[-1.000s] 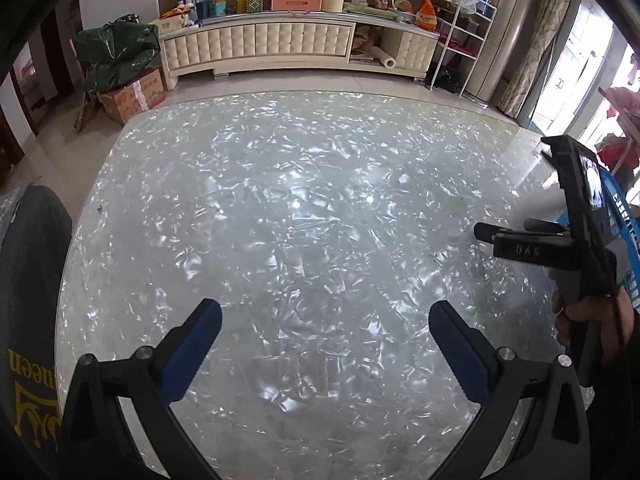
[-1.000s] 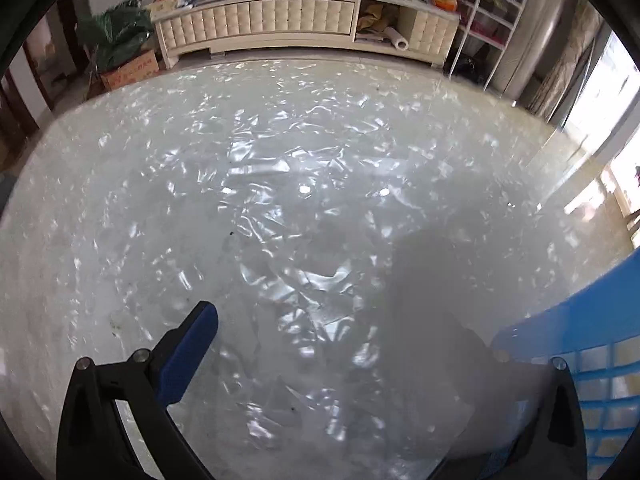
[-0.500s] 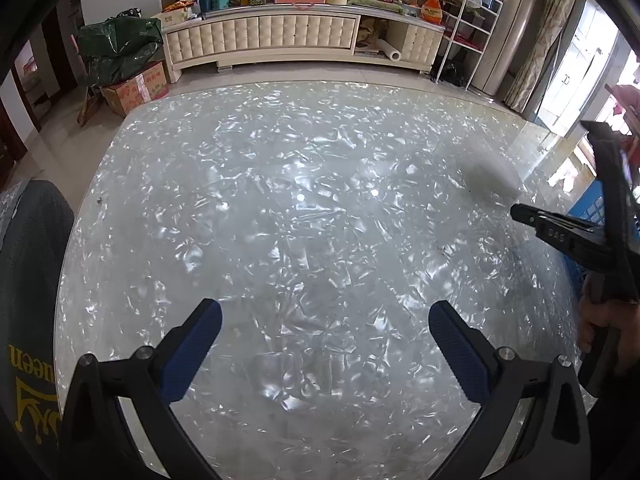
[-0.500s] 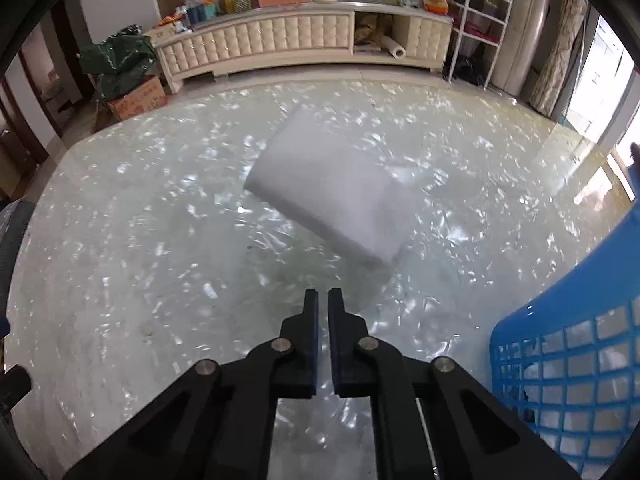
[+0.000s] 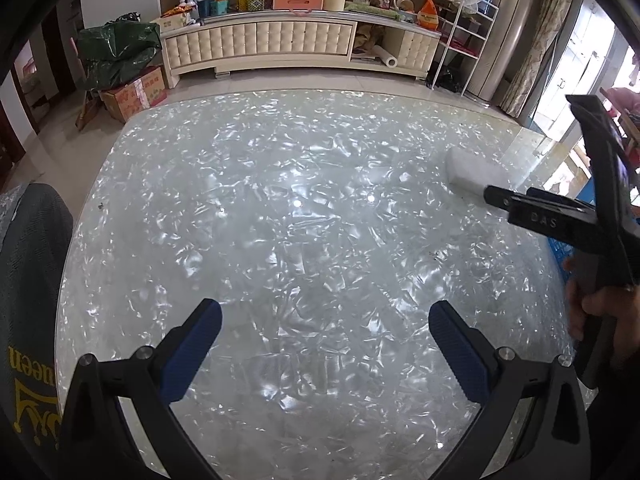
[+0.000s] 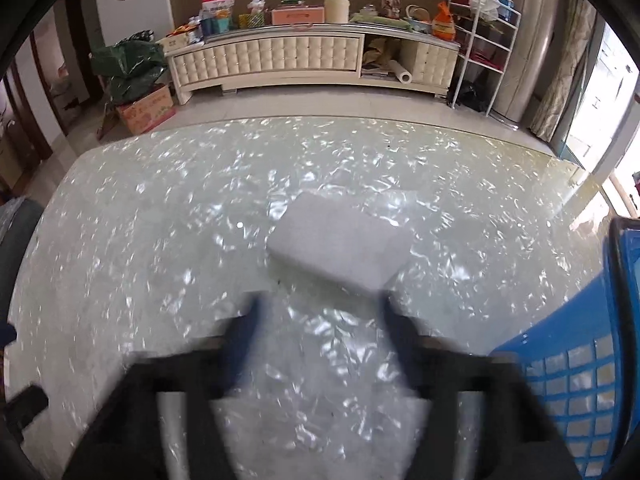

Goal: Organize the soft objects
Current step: 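Close the right tool on the white sponge block and lift it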

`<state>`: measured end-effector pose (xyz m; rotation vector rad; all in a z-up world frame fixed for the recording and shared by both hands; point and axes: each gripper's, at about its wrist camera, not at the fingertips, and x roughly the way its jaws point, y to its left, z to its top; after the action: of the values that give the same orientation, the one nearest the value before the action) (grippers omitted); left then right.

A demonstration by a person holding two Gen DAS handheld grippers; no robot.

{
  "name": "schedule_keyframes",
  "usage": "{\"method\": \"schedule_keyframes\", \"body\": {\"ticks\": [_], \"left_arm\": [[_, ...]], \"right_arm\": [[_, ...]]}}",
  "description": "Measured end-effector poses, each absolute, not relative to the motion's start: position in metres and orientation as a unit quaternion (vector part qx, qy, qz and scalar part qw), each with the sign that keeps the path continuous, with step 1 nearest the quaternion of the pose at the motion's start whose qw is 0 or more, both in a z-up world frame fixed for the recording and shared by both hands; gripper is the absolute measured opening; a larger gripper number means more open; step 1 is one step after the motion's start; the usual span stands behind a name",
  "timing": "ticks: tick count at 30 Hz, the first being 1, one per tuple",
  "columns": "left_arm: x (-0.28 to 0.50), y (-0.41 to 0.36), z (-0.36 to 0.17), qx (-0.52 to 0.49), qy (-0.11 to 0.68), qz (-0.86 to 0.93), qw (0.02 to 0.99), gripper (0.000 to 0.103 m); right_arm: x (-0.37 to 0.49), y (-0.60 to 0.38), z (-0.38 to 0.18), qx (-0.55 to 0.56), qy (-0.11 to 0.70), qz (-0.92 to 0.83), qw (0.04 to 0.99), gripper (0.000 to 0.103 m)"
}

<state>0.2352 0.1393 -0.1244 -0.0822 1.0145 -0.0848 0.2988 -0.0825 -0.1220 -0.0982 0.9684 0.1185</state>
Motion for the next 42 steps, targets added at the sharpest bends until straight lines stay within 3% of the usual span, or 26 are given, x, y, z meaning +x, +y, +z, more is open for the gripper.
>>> {"method": "schedule_keyframes", "body": {"ticks": [2, 8, 20, 26, 29, 30, 32, 33, 34, 42], "left_arm": [[0.234, 0.139, -0.123, -0.039, 0.484, -0.042, 0.873, 0.103], [0.235, 0.140, -0.124, -0.039, 0.485, -0.043, 0.873, 0.103], [0.235, 0.141, -0.126, -0.040, 0.490, -0.046, 0.870, 0.103], [0.235, 0.141, -0.128, -0.038, 0.493, -0.048, 0.868, 0.103], [0.234, 0.140, -0.126, -0.038, 0.490, -0.050, 0.870, 0.103], [0.234, 0.140, -0.126, -0.037, 0.489, -0.050, 0.870, 0.103], [0.234, 0.140, -0.126, -0.037, 0.489, -0.049, 0.870, 0.103], [0.235, 0.140, -0.126, -0.037, 0.490, -0.049, 0.870, 0.103], [0.235, 0.140, -0.126, -0.037, 0.490, -0.048, 0.869, 0.103], [0.235, 0.138, -0.126, -0.034, 0.490, -0.048, 0.870, 0.103]], "right_arm": [[0.304, -0.083, -0.123, -0.046, 0.463, 0.051, 0.884, 0.078], [0.323, -0.083, -0.129, -0.039, 0.477, 0.033, 0.877, 0.094], [0.363, -0.093, -0.144, -0.012, 0.515, -0.003, 0.857, 0.098], [0.370, -0.095, -0.146, 0.002, 0.519, -0.001, 0.855, 0.096], [0.362, -0.087, -0.143, -0.011, 0.511, 0.000, 0.860, 0.090], [0.360, -0.087, -0.141, -0.011, 0.508, 0.000, 0.861, 0.083], [0.357, -0.088, -0.136, -0.010, 0.500, 0.002, 0.866, 0.055], [0.356, -0.089, -0.134, -0.009, 0.498, 0.004, 0.867, 0.033], [0.355, -0.091, -0.132, -0.009, 0.500, 0.006, 0.866, 0.023], [0.349, -0.096, -0.133, -0.004, 0.491, 0.008, 0.871, 0.016]]}}
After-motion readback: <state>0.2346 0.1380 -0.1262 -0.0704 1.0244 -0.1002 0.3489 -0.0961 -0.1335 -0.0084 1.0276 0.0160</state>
